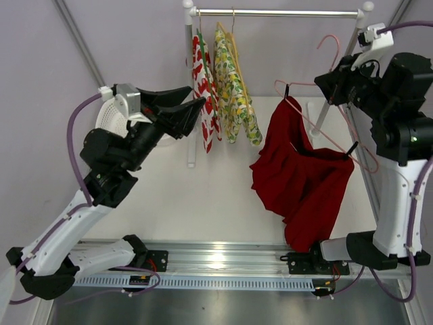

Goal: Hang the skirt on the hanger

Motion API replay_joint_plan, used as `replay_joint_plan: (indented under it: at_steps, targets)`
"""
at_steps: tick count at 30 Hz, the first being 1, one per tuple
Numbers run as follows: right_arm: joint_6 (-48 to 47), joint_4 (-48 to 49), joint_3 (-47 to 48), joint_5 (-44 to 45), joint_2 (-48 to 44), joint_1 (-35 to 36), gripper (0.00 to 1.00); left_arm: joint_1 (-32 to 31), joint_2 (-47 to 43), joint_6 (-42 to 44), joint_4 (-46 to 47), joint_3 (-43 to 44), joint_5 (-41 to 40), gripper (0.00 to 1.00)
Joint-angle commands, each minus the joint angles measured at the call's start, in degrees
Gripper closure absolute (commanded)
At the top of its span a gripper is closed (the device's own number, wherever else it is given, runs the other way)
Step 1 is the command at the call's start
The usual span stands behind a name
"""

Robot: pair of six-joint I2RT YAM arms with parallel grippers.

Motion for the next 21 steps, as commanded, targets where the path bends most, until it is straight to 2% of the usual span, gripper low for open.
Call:
replay_joint_plan:
  at_steps: [1, 12, 18, 21]
  targets:
    - [0.61, 11.40, -0.65, 4.51, 2.35, -0.46, 1.00, -0.06, -2.98, -0.04, -2.35, -0.80, -0.82, 0.44]
    - [9.58, 31.78, -0.23, 8.39, 12.54, -5.81, 1.00, -0.06, -7.38, -0.57, -4.37, -5.02, 0.42, 0.44]
    - [11.43, 36.98, 5.49, 11.02, 19.31, -6.35, 1.00, -0.06, -7.82, 0.49, -4.90, -5.20, 0.50, 0.44]
    - [11.25, 36.20, 10.40, 11.64, 23.44, -6.26, 1.00, -0.06, -7.64, 1.63, -5.34, -4.85, 0.68, 0.44]
